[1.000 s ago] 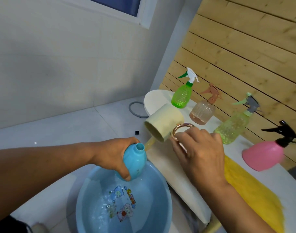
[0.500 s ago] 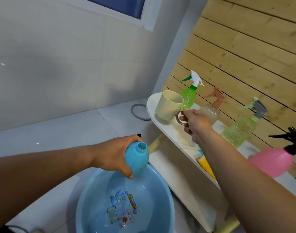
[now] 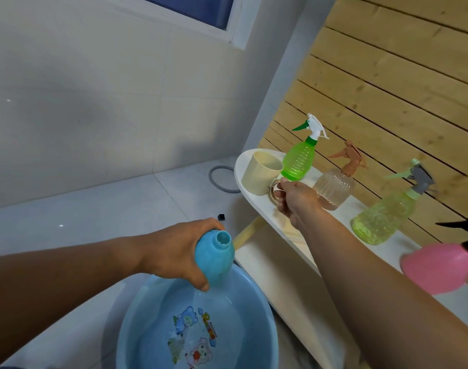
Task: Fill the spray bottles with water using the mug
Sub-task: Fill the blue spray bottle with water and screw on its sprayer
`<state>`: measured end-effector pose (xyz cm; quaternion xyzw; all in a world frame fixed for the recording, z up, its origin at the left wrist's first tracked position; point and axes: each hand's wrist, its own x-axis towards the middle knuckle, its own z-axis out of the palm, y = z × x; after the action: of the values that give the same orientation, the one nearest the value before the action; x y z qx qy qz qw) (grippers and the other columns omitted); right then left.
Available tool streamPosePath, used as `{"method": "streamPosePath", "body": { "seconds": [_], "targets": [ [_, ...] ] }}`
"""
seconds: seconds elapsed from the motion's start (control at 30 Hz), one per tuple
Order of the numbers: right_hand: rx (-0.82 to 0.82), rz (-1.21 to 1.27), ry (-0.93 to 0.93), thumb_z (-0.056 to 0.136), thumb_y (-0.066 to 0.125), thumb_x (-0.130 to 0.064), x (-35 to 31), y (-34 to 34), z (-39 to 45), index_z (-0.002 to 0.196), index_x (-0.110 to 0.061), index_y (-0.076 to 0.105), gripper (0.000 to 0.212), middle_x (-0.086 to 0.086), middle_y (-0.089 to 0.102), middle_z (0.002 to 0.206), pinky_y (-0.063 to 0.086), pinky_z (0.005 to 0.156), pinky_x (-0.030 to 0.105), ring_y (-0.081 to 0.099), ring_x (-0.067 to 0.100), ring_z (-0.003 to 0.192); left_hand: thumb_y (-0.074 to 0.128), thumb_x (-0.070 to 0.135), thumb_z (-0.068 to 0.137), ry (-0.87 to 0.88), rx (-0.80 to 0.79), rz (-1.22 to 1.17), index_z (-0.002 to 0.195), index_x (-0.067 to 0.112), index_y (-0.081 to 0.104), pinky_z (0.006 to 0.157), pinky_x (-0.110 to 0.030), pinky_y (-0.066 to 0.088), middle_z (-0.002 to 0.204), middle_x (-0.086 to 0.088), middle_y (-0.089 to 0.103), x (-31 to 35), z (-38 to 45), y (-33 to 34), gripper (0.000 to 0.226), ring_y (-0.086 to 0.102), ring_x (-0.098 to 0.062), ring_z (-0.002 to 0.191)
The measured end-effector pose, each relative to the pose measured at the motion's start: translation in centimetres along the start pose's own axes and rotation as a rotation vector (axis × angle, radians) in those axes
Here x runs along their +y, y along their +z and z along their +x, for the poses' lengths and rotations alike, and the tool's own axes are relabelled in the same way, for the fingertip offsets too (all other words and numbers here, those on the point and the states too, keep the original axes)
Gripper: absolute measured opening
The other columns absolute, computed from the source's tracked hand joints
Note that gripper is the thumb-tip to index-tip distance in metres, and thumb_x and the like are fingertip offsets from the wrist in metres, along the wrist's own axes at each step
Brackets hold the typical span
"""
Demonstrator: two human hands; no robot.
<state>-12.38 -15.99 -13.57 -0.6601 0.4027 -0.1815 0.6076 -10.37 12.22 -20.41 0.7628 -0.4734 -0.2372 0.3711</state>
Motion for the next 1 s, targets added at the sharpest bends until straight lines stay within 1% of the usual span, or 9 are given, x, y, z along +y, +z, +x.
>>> {"method": "streamPosePath", "body": {
  "seconds": [0.23, 0.53, 0.67, 0.77, 0.83, 0.93, 1.0],
  "targets": [
    [-0.033, -0.014, 0.012, 0.102, 0.060, -0.026, -0.2, -0.3, 0.0, 0.089, -0.014, 0.061, 0.017, 0.006, 0.059, 0.069, 0.038, 0.046, 0.022, 0.041, 0.013, 0.053, 0.097, 0.041, 0.062, 0.012, -0.018, 0.002, 0.124, 0.051, 0.046, 0.090, -0.033, 0.061, 0.120, 0.023, 0.058, 0.0, 0.1, 0.2, 0.081, 0.061, -0.003, 0.112],
    [-0.096, -0.083, 0.031, 0.101, 0.060, -0.031, -0.3, -0.7, 0.6, 0.098, -0.015, 0.065, 0.018, 0.003, 0.061, 0.070, 0.037, 0.042, 0.019, 0.043, 0.011, 0.053, 0.097, 0.039, 0.064, 0.021, -0.027, 0.001, 0.123, 0.052, 0.046, 0.088, -0.030, 0.060, 0.120, 0.023, 0.058, 0.2, 0.2, 0.3, 0.080, 0.061, -0.003, 0.112],
    [-0.070, -0.109, 0.002, 0.098, 0.066, -0.033, -0.4, -0.9, 0.4, 0.103, -0.013, 0.066, 0.021, 0.004, 0.060, 0.072, 0.039, 0.041, 0.019, 0.048, 0.011, 0.054, 0.097, 0.039, 0.064, 0.017, -0.028, 0.003, 0.124, 0.051, 0.046, 0.088, -0.030, 0.061, 0.120, 0.023, 0.058, 0.1, 0.3, 0.3, 0.079, 0.061, -0.003, 0.112],
    [-0.039, -0.131, -0.057, 0.092, 0.074, -0.037, -0.6, -1.3, 0.1, 0.102, -0.014, 0.063, 0.027, 0.003, 0.060, 0.073, 0.044, 0.046, 0.022, 0.056, 0.011, 0.055, 0.097, 0.039, 0.065, 0.021, -0.032, 0.008, 0.125, 0.050, 0.046, 0.088, -0.029, 0.061, 0.121, 0.023, 0.057, 0.1, 0.3, 0.2, 0.080, 0.060, -0.002, 0.113],
    [-0.003, -0.170, -0.130, 0.089, 0.076, -0.041, -0.9, -1.9, -0.2, 0.098, -0.014, 0.063, 0.031, 0.003, 0.061, 0.073, 0.045, 0.050, 0.026, 0.058, 0.014, 0.058, 0.097, 0.040, 0.065, 0.021, -0.035, 0.005, 0.125, 0.050, 0.046, 0.089, -0.030, 0.061, 0.121, 0.023, 0.057, 0.0, 0.3, 0.2, 0.080, 0.060, -0.002, 0.114],
    [0.087, -0.372, -0.295, 0.087, 0.074, -0.045, -1.4, -3.9, -0.3, 0.099, -0.014, 0.067, 0.034, 0.002, 0.063, 0.074, 0.045, 0.058, 0.033, 0.059, 0.019, 0.065, 0.098, 0.040, 0.064, 0.018, -0.029, -0.007, 0.126, 0.049, 0.046, 0.089, -0.030, 0.061, 0.122, 0.022, 0.057, 0.1, 0.4, 0.1, 0.082, 0.060, -0.004, 0.115],
    [0.136, -0.563, -0.368, 0.087, 0.073, -0.043, -1.3, -6.1, -0.5, 0.098, -0.014, 0.070, 0.032, 0.000, 0.064, 0.076, 0.049, 0.068, 0.036, 0.061, 0.023, 0.074, 0.098, 0.037, 0.064, 0.014, -0.022, -0.013, 0.126, 0.048, 0.047, 0.088, -0.027, 0.060, 0.121, 0.022, 0.057, 0.3, 0.5, 0.2, 0.081, 0.060, -0.003, 0.113]
  ]
}}
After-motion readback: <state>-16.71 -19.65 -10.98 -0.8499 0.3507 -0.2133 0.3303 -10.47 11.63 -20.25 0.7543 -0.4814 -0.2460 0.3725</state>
